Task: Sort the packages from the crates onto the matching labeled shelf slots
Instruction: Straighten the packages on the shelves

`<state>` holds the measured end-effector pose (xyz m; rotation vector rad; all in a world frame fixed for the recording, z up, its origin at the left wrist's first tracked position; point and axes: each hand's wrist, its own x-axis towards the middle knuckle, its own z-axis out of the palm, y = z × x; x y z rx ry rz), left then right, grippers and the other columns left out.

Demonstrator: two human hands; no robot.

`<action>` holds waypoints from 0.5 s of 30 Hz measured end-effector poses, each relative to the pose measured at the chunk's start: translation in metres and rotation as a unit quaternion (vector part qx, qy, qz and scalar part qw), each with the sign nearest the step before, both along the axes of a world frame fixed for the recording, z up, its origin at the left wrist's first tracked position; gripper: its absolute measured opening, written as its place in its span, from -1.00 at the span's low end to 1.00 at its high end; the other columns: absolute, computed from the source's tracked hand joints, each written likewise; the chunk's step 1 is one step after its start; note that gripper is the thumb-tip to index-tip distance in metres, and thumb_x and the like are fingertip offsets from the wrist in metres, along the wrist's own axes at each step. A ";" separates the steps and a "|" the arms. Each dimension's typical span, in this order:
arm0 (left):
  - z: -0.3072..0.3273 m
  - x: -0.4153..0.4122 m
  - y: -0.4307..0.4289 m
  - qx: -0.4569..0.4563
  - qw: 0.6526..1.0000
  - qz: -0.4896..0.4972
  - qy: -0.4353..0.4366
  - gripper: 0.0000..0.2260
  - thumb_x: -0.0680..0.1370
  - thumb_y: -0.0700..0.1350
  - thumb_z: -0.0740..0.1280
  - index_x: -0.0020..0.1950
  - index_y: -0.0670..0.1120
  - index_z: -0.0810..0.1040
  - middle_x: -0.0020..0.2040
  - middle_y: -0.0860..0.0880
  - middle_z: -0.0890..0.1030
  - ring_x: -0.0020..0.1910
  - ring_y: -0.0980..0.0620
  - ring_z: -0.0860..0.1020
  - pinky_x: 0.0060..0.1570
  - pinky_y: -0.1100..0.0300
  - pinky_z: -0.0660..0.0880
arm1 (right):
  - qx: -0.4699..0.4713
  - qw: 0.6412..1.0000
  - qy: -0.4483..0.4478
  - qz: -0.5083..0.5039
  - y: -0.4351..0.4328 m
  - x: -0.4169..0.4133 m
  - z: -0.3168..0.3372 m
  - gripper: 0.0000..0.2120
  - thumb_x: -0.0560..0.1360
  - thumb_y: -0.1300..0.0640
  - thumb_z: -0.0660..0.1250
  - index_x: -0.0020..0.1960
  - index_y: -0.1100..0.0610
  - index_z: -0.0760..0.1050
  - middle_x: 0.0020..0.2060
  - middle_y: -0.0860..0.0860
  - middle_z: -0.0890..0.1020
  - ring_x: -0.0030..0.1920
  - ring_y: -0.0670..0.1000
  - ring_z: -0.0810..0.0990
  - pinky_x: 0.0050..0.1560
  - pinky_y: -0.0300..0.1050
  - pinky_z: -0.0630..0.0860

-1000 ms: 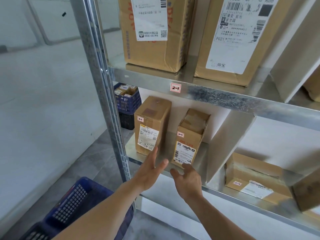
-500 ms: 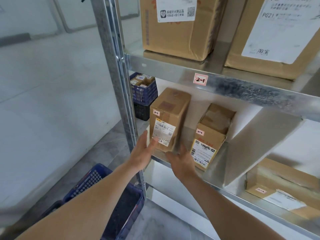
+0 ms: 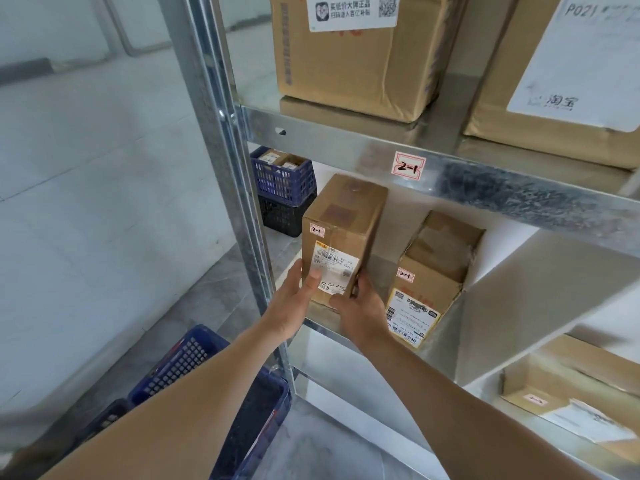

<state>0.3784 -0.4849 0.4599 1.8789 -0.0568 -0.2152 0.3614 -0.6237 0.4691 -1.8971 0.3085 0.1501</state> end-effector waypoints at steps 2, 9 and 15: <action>0.003 -0.001 -0.002 -0.009 1.000 0.002 0.004 -0.12 0.33 0.65 0.01 0.57 0.28 0.14 0.52 0.17 0.37 0.50 0.02 0.35 0.50 -0.20 0.24 | 0.001 1.000 0.004 0.005 -0.002 0.002 -0.002 -0.35 0.50 0.11 0.40 0.55 -0.08 0.31 0.24 -0.05 0.66 0.09 0.08 0.63 -0.18 -0.30 0.48; -0.007 0.000 0.003 0.009 1.000 -0.006 0.019 -0.16 0.37 0.64 -0.02 0.59 0.33 0.05 0.58 0.18 0.28 0.56 -0.01 0.25 0.50 -0.30 0.17 | -0.006 1.000 0.011 0.012 -0.001 -0.002 -0.004 -0.26 0.47 0.10 0.40 0.60 -0.12 0.24 0.22 -0.07 0.66 0.08 0.08 0.65 -0.17 -0.26 0.53; -0.012 -0.013 0.011 0.052 0.998 -0.012 0.022 -0.16 0.38 0.65 -0.07 0.60 0.34 -0.04 0.62 0.17 0.17 0.61 -0.05 0.16 0.50 -0.35 0.12 | -0.008 1.000 -0.006 0.021 0.001 -0.022 -0.003 -0.15 0.35 0.02 0.34 0.61 -0.14 0.17 0.29 -0.05 0.62 0.09 0.11 0.63 -0.20 -0.23 0.51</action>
